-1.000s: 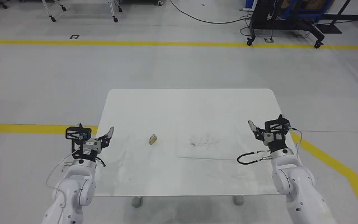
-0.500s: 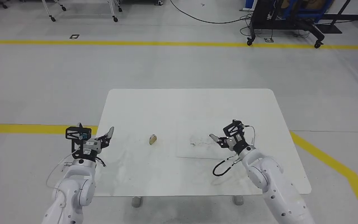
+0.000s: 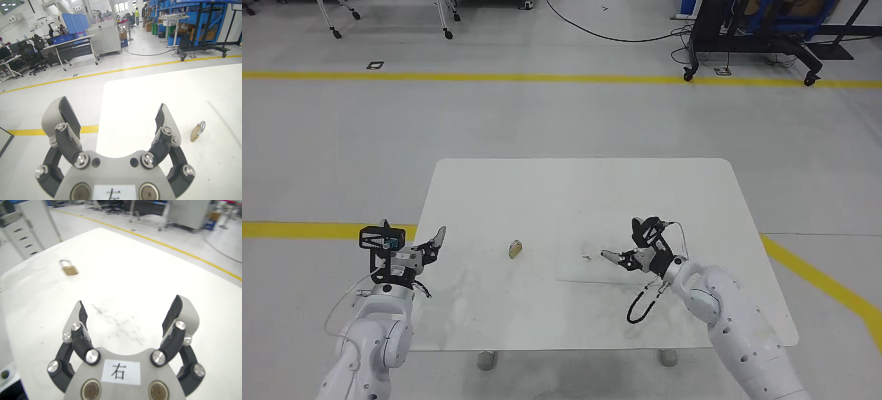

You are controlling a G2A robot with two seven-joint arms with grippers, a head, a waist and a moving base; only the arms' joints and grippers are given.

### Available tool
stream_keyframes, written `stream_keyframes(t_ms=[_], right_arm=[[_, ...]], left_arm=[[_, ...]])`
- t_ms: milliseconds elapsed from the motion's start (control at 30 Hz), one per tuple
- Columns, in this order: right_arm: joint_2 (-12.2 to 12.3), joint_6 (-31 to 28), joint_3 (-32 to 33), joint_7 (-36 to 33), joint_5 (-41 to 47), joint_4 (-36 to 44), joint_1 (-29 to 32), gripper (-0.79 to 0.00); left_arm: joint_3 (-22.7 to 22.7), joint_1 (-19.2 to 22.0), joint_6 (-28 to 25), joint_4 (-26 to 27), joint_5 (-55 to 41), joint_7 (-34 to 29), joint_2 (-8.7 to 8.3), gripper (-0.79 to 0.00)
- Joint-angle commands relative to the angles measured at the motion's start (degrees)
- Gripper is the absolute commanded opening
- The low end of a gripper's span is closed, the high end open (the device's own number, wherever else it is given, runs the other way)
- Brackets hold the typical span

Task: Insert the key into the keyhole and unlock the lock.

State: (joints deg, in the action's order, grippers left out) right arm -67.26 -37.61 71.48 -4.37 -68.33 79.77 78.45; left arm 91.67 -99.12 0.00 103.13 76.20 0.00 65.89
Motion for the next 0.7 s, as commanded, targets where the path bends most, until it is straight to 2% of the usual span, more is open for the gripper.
stream_keyframes(t_ms=[0, 67, 133, 267, 333, 400, 467, 567, 667], right_arm=[[-0.32, -3.51, -2.43, -0.79, -1.82, -3.68, -3.54, 0.0], [-0.62, -5.94, -4.52, -1.26, -3.1, -6.56, -6.34, 0.0], [-0.91, -7.01, -6.2, -2.15, -4.45, -9.3, -8.87, -0.206], [-1.44, -4.78, -9.88, -2.26, -11.18, -10.82, -11.83, -0.166], [-1.55, -4.44, -10.95, -1.28, -13.43, -11.48, -12.54, -0.212], [-1.58, -4.41, -11.79, -0.44, -15.45, -12.24, -13.22, -0.188], [-1.68, -4.63, -12.58, 0.19, -16.54, -13.02, -13.91, -0.215], [-1.88, -4.53, -13.47, 0.67, -17.14, -14.2, -14.84, -0.336], [-2.07, -4.66, -14.58, 0.59, -18.2, -14.69, -15.62, -0.576]], left_arm=[[0.0, 0.0, 0.0, 0.0, 0.0, 0.0, 0.0, 0.0], [0.0, 0.0, 0.0, 0.0, 0.0, 0.0, 0.0, 0.0], [0.0, 0.0, 0.0, 0.0, 0.0, 0.0, 0.0, 0.0], [0.0, 0.0, 0.0, 0.0, 0.0, 0.0, 0.0, 0.0], [0.0, 0.0, 0.0, 0.0, 0.0, 0.0, 0.0, 0.0], [0.0, 0.0, 0.0, 0.0, 0.0, 0.0, 0.0, 0.0], [0.0, 0.0, 0.0, 0.0, 0.0, 0.0, 0.0, 0.0], [0.0, 0.0, 0.0, 0.0, 0.0, 0.0, 0.0, 0.0], [0.0, 0.0, 0.0, 0.0, 0.0, 0.0, 0.0, 0.0]])
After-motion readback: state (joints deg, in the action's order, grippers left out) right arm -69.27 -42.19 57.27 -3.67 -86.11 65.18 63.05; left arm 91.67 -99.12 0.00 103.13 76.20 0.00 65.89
